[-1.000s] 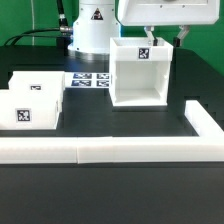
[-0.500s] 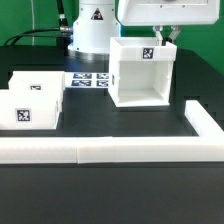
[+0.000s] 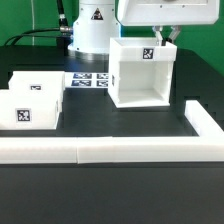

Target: Assemble drawer

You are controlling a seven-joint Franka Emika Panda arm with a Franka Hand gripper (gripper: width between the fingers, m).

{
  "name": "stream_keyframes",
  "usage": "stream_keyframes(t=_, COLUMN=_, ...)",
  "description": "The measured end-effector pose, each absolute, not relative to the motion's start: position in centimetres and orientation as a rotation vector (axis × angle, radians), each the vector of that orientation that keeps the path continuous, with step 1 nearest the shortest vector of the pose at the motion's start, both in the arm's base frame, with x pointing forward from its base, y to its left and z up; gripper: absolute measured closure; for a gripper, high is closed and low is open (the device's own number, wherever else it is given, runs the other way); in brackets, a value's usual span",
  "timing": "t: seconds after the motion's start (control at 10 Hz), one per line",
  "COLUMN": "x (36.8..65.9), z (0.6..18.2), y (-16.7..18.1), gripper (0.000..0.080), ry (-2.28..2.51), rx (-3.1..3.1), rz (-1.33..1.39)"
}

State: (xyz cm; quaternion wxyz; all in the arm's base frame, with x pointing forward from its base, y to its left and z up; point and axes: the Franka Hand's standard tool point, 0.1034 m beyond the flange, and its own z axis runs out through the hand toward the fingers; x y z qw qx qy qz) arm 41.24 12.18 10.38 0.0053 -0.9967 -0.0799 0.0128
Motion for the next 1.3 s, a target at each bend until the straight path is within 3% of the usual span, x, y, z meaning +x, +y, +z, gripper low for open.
stream_keyframes(t=0.9, x=54.6, z=10.5, y=10.1, gripper=0.0762, ry=-0.183, rx=-3.095, rz=-0.116)
stream_keyframes(t=1.3, x=57.1, z=10.6, y=10.5, gripper=0.0762, ry=-0.157, rx=-3.082, rz=-0.187)
